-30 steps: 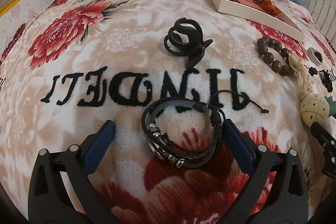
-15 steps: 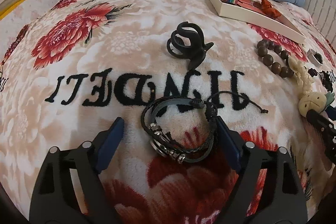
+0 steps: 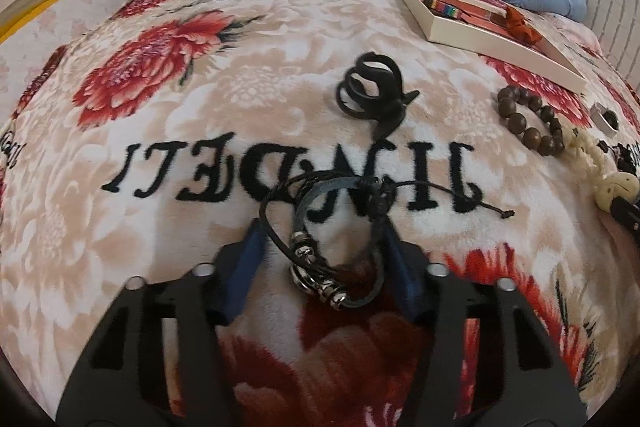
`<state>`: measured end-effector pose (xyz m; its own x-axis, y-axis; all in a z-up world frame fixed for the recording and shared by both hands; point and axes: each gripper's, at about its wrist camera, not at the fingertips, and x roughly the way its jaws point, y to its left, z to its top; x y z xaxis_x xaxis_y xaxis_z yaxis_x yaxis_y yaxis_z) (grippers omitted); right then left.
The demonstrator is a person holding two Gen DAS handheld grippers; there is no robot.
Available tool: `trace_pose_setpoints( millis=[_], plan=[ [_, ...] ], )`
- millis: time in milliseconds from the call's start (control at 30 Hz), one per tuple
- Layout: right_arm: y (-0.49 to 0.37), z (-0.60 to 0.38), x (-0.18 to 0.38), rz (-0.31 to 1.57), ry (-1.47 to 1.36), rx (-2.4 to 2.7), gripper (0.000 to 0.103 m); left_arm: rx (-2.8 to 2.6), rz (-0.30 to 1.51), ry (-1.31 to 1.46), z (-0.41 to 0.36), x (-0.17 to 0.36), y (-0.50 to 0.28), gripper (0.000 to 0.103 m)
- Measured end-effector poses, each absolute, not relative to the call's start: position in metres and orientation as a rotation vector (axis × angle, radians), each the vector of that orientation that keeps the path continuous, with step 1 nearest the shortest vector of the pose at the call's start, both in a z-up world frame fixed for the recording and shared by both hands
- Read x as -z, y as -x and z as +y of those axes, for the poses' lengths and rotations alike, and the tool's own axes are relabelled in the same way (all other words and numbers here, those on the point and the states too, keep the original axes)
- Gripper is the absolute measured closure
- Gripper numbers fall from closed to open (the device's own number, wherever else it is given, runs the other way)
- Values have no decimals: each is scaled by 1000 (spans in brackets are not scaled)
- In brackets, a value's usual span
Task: Organize jewelry
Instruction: 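Grasp the black cord bracelet with the left tool while the right tool grasps the plush keychain, then carry both items into the tray and open both tools to release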
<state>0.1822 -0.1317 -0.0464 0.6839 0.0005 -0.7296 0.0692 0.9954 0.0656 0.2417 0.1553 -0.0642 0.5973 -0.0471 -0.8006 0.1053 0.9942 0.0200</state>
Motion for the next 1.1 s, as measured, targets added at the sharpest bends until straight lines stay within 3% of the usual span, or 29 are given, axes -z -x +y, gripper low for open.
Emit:
trace_pose_setpoints(
  millis=[267, 400, 1100],
  plan=[
    [-174, -158, 39, 794, -126, 39, 56, 46, 907, -75, 158, 62, -240, 72],
    [-171, -175, 35, 774, -148, 43, 56, 37, 876, -78, 158, 56, -236, 85],
    [-199, -254, 10, 671, -171, 58, 56, 35, 780, -73, 109, 0, -254, 90]
  ],
)
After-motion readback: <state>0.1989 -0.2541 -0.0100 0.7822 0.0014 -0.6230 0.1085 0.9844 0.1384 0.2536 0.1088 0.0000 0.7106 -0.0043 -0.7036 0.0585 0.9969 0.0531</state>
